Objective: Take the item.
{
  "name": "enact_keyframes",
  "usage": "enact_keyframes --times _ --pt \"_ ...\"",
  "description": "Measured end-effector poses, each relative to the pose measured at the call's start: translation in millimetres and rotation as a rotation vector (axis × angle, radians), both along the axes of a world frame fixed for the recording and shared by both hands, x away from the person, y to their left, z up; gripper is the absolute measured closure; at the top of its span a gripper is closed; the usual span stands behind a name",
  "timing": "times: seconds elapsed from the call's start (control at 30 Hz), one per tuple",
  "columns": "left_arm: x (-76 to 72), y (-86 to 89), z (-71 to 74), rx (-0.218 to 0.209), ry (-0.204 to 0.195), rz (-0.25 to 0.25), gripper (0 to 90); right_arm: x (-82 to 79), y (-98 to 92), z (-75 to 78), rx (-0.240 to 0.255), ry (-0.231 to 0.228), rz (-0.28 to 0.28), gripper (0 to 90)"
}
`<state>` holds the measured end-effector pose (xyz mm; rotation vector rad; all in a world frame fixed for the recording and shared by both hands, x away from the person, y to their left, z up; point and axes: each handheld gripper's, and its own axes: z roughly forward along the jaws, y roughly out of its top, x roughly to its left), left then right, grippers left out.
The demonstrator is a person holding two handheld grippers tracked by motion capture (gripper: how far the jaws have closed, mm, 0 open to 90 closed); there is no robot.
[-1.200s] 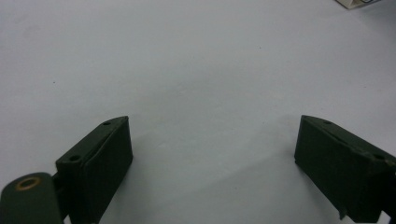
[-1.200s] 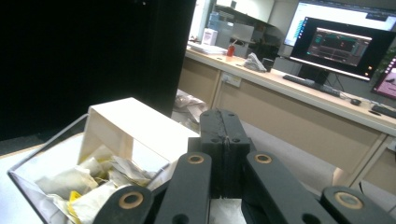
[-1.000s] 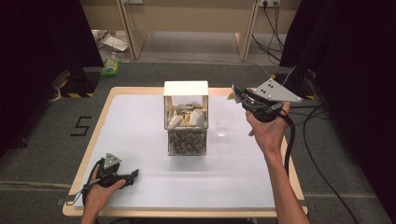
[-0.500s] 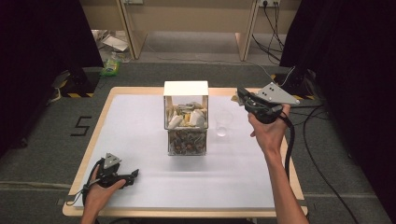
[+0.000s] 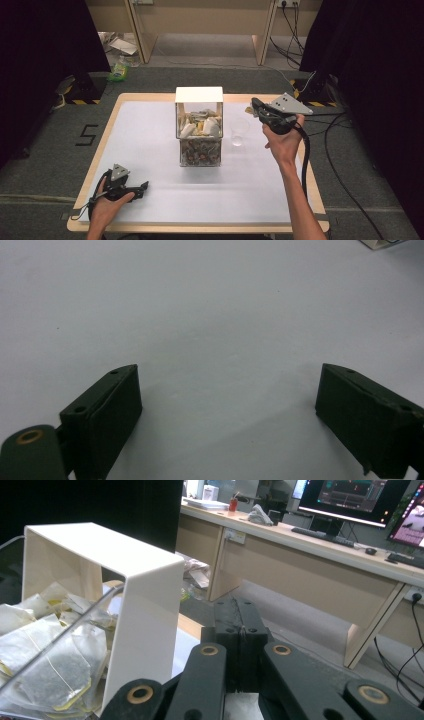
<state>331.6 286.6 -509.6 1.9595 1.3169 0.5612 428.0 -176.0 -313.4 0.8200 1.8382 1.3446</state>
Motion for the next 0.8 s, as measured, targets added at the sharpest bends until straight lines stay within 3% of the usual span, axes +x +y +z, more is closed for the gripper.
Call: enact_keyframes --times 0.8 --pt "0.0 0.0 0.0 0.000 0.000 0.000 10.3 17.0 10.0 -26.3 -0.015 0.037 -0.002 90.0"
